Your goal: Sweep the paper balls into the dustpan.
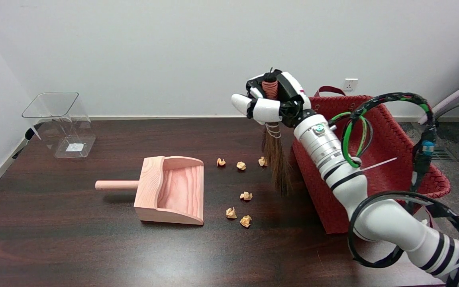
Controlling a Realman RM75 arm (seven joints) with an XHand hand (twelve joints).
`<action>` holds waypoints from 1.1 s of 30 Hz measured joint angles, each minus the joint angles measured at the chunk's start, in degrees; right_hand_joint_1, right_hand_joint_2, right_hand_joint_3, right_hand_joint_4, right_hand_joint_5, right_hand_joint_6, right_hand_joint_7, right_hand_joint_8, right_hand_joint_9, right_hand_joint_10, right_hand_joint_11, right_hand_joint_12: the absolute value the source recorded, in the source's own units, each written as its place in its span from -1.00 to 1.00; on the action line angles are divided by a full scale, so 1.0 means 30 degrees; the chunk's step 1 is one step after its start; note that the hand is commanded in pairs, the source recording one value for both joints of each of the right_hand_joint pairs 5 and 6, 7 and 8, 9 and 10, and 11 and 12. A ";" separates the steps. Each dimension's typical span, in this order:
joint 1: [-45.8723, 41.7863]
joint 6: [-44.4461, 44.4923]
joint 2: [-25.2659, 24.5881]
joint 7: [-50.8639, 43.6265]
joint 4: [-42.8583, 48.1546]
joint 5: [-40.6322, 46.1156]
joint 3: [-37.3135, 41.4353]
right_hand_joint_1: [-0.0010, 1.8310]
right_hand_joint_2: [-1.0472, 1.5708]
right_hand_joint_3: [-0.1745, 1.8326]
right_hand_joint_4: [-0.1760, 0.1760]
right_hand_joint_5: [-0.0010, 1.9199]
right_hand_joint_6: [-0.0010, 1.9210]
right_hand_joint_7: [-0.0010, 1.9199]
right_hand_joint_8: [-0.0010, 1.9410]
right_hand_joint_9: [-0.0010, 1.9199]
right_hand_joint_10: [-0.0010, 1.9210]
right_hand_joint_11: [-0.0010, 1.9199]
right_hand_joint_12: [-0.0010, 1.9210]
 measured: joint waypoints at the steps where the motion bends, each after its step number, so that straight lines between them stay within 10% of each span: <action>1: 0.0044 -0.0009 -0.0108 -0.0167 0.0097 0.0067 -0.0039 0.31 0.99 -0.32 0.00 1.00 1.00 1.00 0.98 1.00 1.00 1.00 1.00; 33: 0.3999 -0.0519 -0.2410 -0.2217 0.6361 0.1087 -0.0739 0.32 0.95 -0.47 0.00 1.00 1.00 1.00 0.98 1.00 1.00 1.00 1.00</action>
